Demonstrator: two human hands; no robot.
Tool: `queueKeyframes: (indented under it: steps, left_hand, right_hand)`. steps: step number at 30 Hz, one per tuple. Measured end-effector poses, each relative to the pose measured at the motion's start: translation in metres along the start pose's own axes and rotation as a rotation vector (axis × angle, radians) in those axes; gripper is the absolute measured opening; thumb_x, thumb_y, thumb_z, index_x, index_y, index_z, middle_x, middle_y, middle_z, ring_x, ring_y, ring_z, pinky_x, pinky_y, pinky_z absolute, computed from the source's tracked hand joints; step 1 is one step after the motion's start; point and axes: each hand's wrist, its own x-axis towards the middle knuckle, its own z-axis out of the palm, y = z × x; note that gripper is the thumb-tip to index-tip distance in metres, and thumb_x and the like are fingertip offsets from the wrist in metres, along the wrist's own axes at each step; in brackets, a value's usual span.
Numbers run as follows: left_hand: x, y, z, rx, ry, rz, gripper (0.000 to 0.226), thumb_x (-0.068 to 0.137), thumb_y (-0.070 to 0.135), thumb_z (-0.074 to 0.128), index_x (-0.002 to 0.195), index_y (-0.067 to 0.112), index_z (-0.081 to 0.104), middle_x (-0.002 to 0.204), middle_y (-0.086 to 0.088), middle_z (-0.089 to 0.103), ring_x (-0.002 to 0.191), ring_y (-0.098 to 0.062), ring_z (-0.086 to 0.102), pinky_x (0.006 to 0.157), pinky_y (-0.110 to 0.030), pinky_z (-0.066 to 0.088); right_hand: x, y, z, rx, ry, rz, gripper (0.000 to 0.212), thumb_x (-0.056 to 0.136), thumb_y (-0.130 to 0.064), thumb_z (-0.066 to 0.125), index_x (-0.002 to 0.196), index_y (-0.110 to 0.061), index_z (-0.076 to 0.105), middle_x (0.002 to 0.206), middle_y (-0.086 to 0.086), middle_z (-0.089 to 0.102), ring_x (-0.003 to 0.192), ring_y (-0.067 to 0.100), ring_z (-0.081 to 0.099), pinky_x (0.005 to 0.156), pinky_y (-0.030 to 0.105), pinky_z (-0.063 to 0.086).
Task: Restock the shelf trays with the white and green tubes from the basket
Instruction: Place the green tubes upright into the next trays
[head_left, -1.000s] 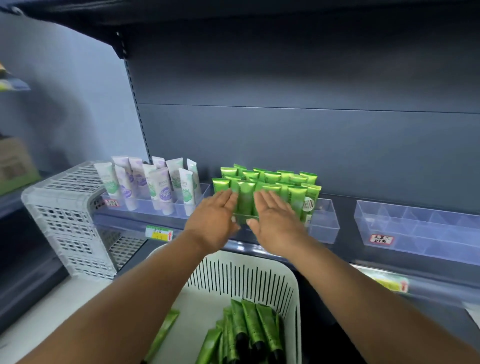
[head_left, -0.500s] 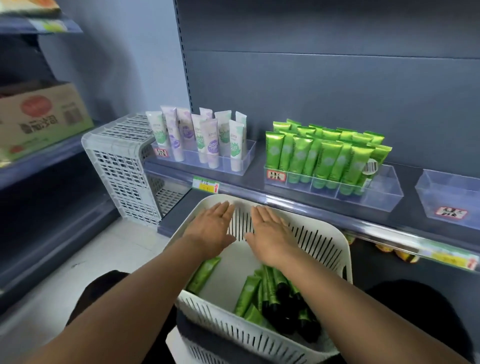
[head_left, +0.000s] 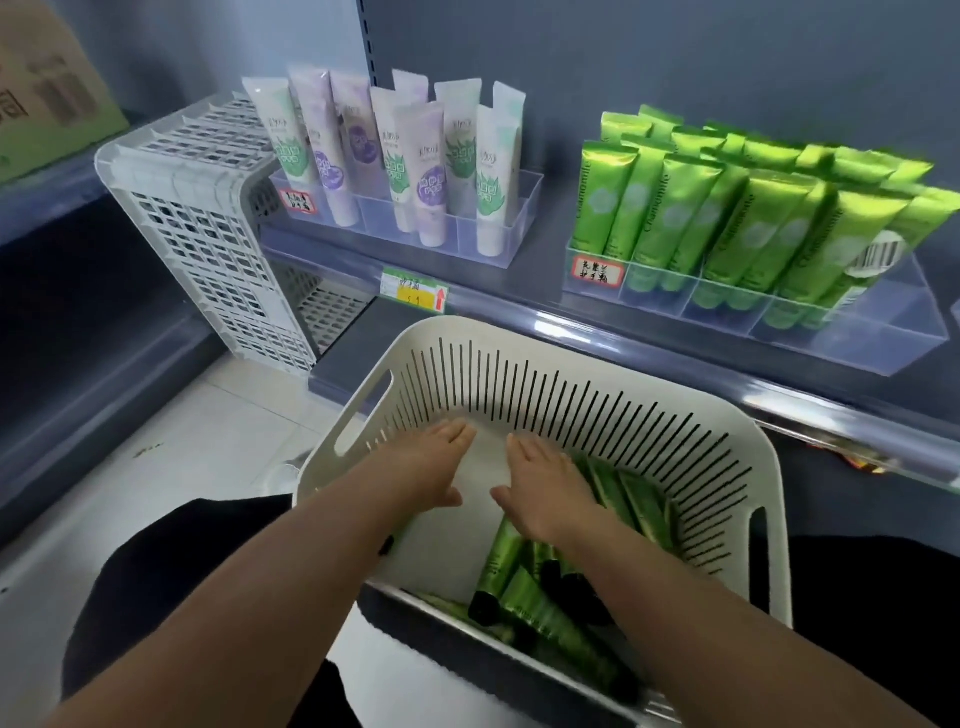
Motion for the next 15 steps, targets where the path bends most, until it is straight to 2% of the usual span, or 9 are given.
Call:
queueKeyframes:
  steps: [6, 9, 12, 15]
  left_hand:
    - [0.032, -0.011, 0.017, 0.114, -0.197, -0.007, 0.113, 0.079, 0.038, 0.074, 0.152, 0.013, -0.008, 0.161, -0.006, -0.009, 0.149, -0.024, 0.002, 0.12, -0.047, 0.017]
    - [0.037, -0.013, 0.02, 0.208, -0.24, 0.009, 0.116, 0.072, 0.037, 0.079, 0.152, 0.009, 0.001, 0.16, -0.011, 0.005, 0.147, -0.028, 0.012, 0.119, -0.044, 0.021]
    - [0.042, -0.013, 0.026, 0.274, -0.273, 0.032, 0.117, 0.068, 0.032, 0.083, 0.152, 0.007, 0.005, 0.158, -0.013, 0.011, 0.145, -0.031, 0.018, 0.117, -0.043, 0.023]
    - [0.049, -0.014, 0.035, 0.348, -0.27, 0.038, 0.111, 0.072, 0.024, 0.08, 0.153, 0.011, 0.005, 0.159, -0.016, 0.006, 0.145, -0.034, 0.014, 0.117, -0.047, 0.02]
  right_hand:
    - [0.028, 0.007, 0.031, -0.061, -0.173, 0.032, 0.081, 0.096, -0.048, 0.04, 0.153, -0.011, -0.004, 0.162, 0.009, -0.001, 0.149, 0.026, -0.001, 0.12, 0.042, 0.0]
    - [0.036, 0.01, 0.043, -0.094, -0.238, 0.04, 0.088, 0.093, -0.055, 0.041, 0.153, -0.011, -0.005, 0.161, 0.012, -0.001, 0.149, 0.029, 0.001, 0.12, 0.043, 0.0]
    - [0.04, 0.01, 0.049, -0.139, -0.261, 0.034, 0.089, 0.092, -0.059, 0.041, 0.153, -0.011, -0.002, 0.16, 0.016, 0.004, 0.147, 0.032, 0.009, 0.119, 0.044, 0.002]
    - [0.045, 0.008, 0.048, -0.177, -0.234, 0.029, 0.088, 0.088, -0.061, 0.046, 0.151, -0.011, 0.011, 0.154, 0.017, 0.021, 0.138, 0.034, 0.026, 0.115, 0.044, 0.014]
